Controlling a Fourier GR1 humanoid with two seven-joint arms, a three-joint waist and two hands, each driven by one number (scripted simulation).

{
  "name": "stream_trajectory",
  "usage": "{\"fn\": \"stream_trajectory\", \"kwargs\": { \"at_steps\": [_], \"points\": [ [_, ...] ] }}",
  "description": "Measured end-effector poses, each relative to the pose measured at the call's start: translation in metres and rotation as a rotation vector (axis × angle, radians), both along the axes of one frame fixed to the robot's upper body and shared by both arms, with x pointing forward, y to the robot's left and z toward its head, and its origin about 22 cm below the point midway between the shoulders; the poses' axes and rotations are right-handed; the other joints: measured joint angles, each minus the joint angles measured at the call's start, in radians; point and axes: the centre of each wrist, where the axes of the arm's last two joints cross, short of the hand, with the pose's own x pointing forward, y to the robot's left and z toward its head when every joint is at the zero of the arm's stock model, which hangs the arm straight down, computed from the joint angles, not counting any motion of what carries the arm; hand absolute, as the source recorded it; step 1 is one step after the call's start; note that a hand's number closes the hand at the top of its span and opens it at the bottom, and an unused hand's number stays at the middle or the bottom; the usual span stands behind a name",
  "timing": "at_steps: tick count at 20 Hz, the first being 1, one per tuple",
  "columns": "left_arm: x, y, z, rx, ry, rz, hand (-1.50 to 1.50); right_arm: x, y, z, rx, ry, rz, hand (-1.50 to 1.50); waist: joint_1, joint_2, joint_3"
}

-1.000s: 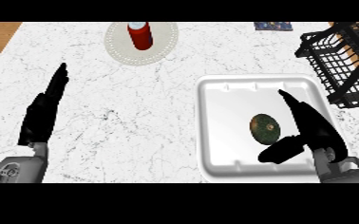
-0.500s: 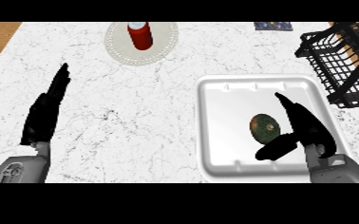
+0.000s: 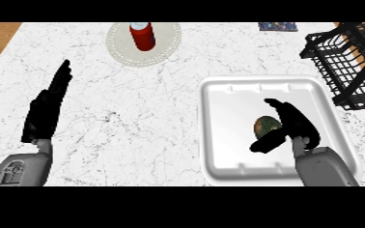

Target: Pick the squash from the tray and place it in the tiered basket

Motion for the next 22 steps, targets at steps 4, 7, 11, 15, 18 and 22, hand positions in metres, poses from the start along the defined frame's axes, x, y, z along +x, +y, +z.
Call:
{"fn": "stream_trajectory", "kwargs": {
  "at_steps": [4, 7, 11, 15, 18, 22],
  "points": [
    [-0.003, 0.001, -0.005, 0.000, 0.004, -0.004, 0.00, -0.004, 0.004, -0.005, -0.034, 0.020, 0.090, 1.50, -0.002, -0.006, -0.008],
    [0.001, 0.001, -0.006, 0.007, 0.002, 0.000, 0.00, -0.002, 0.006, -0.005, -0.096, 0.007, 0.149, 1.50, -0.003, -0.007, -0.009],
    [0.002, 0.002, -0.008, 0.007, -0.001, -0.003, 0.00, -0.003, 0.007, 0.000, -0.065, -0.012, 0.140, 1.50, -0.004, -0.005, -0.007],
    [-0.004, -0.003, -0.006, 0.009, -0.004, -0.003, 0.00, 0.003, 0.010, 0.007, -0.008, -0.042, 0.072, 1.50, 0.000, -0.002, -0.003],
    [-0.001, -0.012, -0.003, 0.001, -0.015, -0.035, 0.00, 0.036, -0.004, 0.020, -0.037, -0.090, -0.137, 1.50, 0.033, 0.014, -0.001],
    [0.004, -0.017, 0.004, 0.007, -0.043, -0.067, 0.00, 0.066, -0.038, 0.045, -0.105, -0.174, -0.392, 1.50, 0.077, 0.040, -0.003]
  ]
}}
